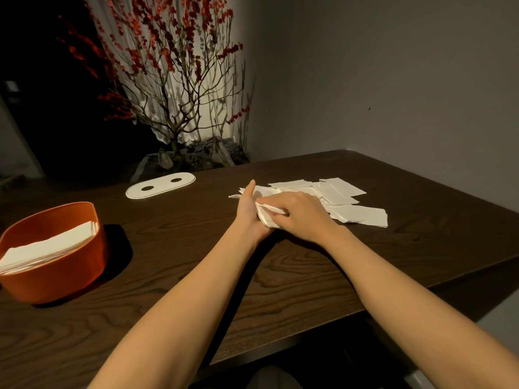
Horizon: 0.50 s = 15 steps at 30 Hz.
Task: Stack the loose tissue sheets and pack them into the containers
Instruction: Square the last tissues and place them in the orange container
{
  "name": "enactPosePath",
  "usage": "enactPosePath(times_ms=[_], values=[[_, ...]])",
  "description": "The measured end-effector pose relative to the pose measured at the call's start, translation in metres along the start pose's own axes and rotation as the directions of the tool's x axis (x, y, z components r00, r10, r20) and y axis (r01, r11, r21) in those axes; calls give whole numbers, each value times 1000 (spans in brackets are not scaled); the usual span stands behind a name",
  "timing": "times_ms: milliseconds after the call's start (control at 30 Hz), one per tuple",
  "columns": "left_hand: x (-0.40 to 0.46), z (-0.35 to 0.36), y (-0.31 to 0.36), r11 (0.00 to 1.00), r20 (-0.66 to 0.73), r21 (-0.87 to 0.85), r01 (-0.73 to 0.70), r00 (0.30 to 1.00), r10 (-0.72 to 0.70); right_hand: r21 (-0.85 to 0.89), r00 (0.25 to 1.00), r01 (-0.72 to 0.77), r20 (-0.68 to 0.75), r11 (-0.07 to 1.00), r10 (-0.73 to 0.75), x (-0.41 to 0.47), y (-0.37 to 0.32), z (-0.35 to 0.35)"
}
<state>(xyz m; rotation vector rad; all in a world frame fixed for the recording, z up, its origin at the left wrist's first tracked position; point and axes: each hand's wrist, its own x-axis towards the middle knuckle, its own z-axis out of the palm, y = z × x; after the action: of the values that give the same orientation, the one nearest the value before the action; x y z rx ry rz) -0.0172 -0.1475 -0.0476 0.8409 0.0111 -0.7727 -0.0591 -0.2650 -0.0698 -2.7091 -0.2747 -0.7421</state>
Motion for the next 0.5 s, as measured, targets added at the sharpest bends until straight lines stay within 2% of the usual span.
enactPosePath(times_ms=[133,267,367,500], values=[[4,-6,4,1000,-31,-20,-23,999,22,84,997,-46,73,995,40,0,7,0],[9,-9,8,996,-89,57,-71,993,76,153,994,-57,96,987,42,0,16,-3],[19,-10,10,994,-145,37,-99,984,104,134,991,-90,110,987,76,5,23,-1],[31,-13,17,983,-202,68,-172,962,182,46,973,-227,62,973,224,15,34,4]])
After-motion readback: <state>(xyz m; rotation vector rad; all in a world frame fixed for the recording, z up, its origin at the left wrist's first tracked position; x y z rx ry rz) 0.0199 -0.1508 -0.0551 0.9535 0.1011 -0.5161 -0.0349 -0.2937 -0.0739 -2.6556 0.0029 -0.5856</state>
